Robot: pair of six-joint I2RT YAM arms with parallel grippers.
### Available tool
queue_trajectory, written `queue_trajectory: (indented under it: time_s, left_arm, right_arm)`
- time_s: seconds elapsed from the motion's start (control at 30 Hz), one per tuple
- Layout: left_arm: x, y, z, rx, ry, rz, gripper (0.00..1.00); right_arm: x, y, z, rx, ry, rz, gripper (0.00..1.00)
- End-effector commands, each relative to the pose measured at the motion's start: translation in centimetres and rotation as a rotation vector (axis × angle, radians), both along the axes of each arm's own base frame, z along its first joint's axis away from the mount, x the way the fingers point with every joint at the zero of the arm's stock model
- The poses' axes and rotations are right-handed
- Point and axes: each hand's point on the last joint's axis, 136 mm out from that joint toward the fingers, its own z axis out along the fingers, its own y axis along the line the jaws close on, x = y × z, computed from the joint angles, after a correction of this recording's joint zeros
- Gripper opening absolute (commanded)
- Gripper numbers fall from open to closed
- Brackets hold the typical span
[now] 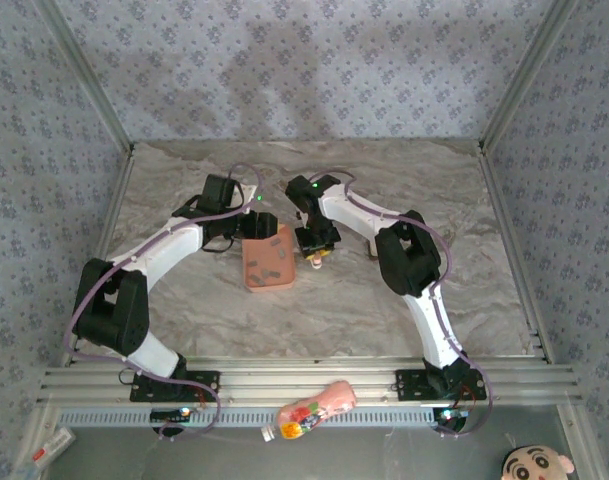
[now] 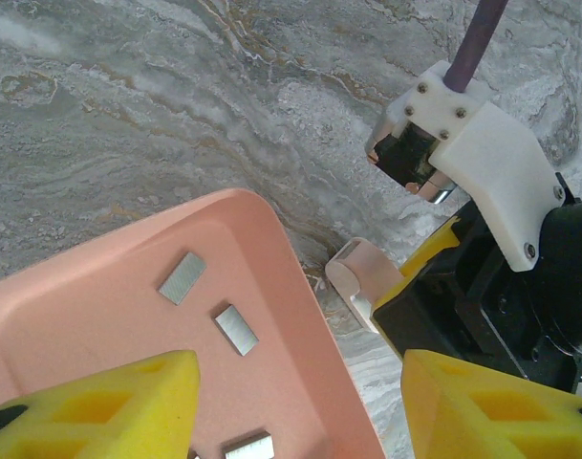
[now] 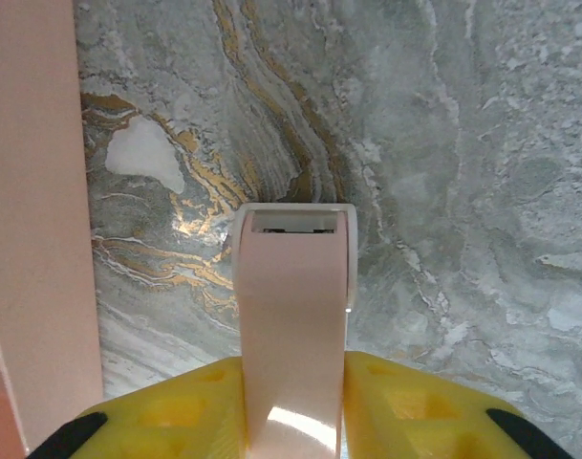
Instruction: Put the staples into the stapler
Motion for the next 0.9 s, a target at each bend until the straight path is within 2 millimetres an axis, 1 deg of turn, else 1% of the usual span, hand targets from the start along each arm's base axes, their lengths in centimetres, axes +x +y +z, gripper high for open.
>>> queue_trajectory:
  time_s: [0.0,0.17,0.23,0.37,0.43,0.53,0.63,0.73,0.87]
  left_arm:
    - [0.3,-0.2,1.4,-0.017,-0.034,-0.005,0.58]
    - [0.4,-0.5,1.5,-0.009,-0.037,-0.022,0.58]
    - [0.4,-0.8,1.7,-0.005,-0.041,-0.033,0.58]
    - [0.4,-1.5,1.7,0.001,-0.045,-0.060,0.58]
    - [0.5,-1.9,1.7,-0.002,-0.041,-0.070,0.58]
    - [0.6,-2.5,1.7,-0.007,-0.041,-0.086,0.58]
    - [0.7,-2.8,1.8,-0.005,-0.044,-0.096,0.58]
    - [0.7,-3.0,1.9,-0.006,-0.047,-0.098,0.58]
    - [0.7,-3.0,1.7,-0.004,-0.042,-0.098,0.58]
  right_arm:
    - [0.3,-0.3,0.5,-0.020,-0.013,0.010,0.27]
    - [0.6,-1.1,2.2,-0.016,-0.048,-0.004,0.23]
    - [0.8,-1.9,3.2,-0.013,-0.070,-0.030,0.22]
    - [1.2,-4.4,4.5,-0.011,-0.094,-0.101,0.23]
    - [1.4,-6.1,4.8,-0.021,-0.102,-0.144,0.23]
    - [1.3,-8.5,4.5,-0.034,-0.088,-0.197,0.22]
    - [1.2,-10.4,3.8,-0.046,-0.058,-0.238,0.23]
    - [1.1,-11.2,3.1,-0.039,-0.033,-0.265,0.23]
    - [1.1,-11.2,2.2,-0.013,-0.016,-0.280,0.23]
